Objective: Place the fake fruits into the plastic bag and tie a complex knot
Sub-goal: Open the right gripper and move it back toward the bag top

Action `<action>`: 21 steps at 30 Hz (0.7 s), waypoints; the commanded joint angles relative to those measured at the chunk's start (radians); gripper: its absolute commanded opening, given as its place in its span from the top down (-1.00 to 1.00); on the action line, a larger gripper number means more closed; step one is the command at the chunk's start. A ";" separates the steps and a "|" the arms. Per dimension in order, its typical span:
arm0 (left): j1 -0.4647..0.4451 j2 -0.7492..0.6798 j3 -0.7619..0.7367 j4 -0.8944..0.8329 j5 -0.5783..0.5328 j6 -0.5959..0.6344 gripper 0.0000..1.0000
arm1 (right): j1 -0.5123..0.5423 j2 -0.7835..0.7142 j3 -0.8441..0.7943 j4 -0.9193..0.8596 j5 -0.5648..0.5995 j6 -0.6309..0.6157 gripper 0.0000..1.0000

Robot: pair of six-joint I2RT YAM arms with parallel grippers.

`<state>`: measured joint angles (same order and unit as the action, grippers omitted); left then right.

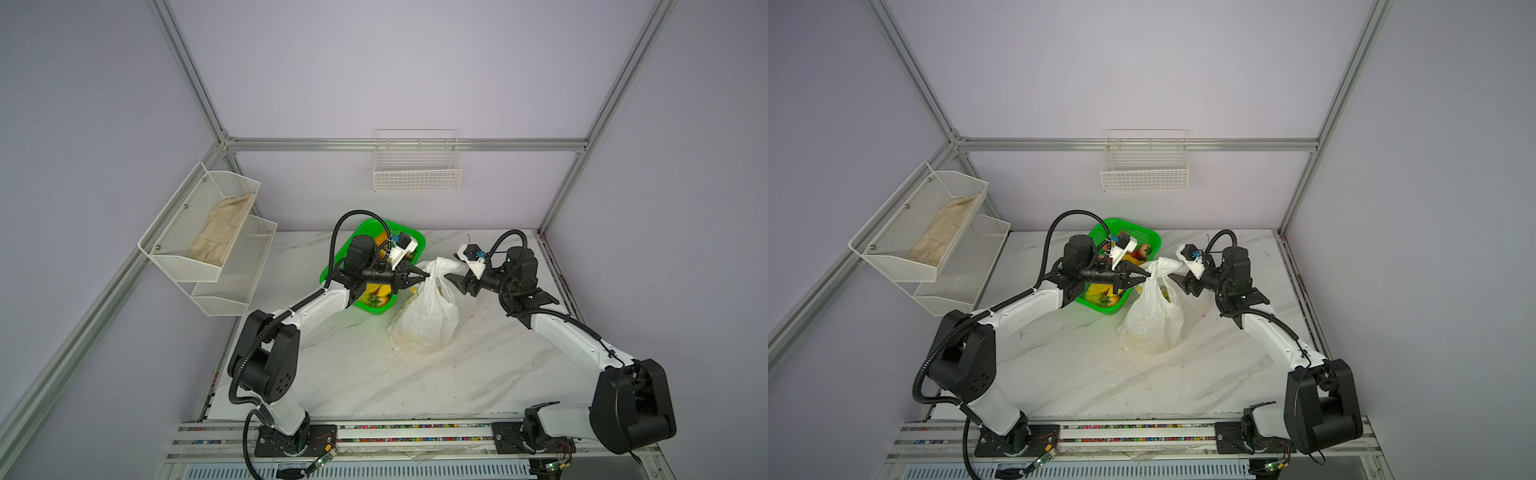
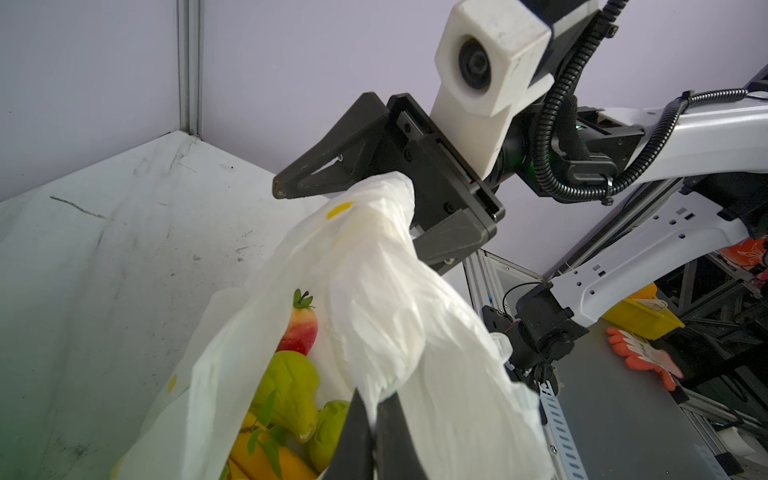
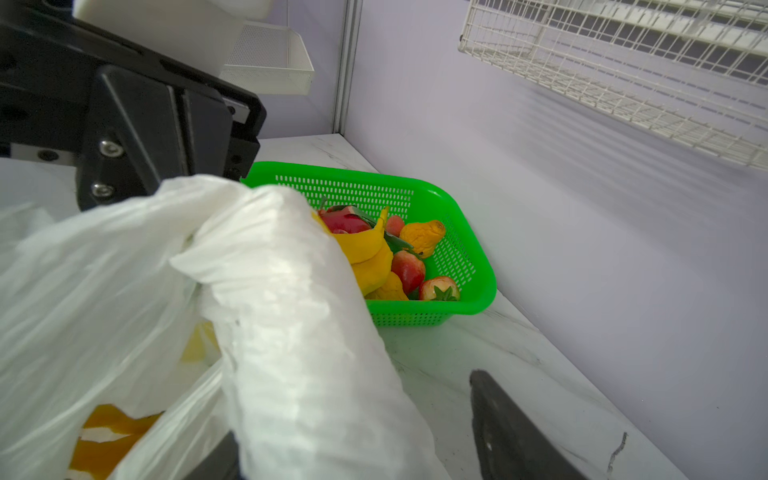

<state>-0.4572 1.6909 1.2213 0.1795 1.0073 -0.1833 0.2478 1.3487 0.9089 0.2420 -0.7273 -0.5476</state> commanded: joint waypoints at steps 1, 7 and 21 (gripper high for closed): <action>0.009 0.000 0.092 0.046 0.021 -0.018 1.00 | -0.011 0.007 0.037 -0.009 -0.092 -0.051 -0.28; 0.009 -0.004 0.090 0.043 0.018 -0.015 1.00 | -0.016 0.020 0.063 -0.026 -0.133 -0.048 0.19; 0.043 0.010 0.095 0.108 -0.051 -0.110 1.00 | -0.016 -0.170 -0.072 -0.232 -0.112 0.315 1.00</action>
<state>-0.4328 1.6917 1.2213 0.2317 0.9955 -0.2512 0.2386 1.2484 0.8776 0.0692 -0.8371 -0.3634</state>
